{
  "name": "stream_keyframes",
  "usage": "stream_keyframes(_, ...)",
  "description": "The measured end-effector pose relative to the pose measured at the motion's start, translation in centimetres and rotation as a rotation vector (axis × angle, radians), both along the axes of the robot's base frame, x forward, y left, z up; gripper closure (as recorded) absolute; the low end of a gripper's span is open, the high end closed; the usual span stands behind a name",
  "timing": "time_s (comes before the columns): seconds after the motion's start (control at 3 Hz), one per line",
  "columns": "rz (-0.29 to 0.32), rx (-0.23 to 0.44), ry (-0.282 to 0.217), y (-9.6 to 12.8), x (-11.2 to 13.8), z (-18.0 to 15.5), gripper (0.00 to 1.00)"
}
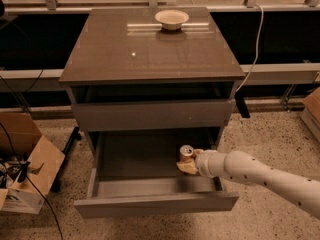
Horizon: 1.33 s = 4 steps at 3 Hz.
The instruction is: Place orange can into middle drawer
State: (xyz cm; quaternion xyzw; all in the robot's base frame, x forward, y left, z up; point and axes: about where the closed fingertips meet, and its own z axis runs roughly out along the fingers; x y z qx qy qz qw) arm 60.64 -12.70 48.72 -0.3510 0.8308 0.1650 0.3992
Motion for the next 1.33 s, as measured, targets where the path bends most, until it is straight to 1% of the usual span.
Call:
stream_keyframes(0.33, -0.008, 0.009, 0.02, -1.2, 0.0, -4.0, 1.0)
stream_keyframes(0.67, -0.031, 0.021, 0.032, -2.5, 0.1, -7.3, 0.81)
stream_keyframes(1.33, -0.028, 0.027, 0.038, -2.1, 0.0, -7.8, 0.34)
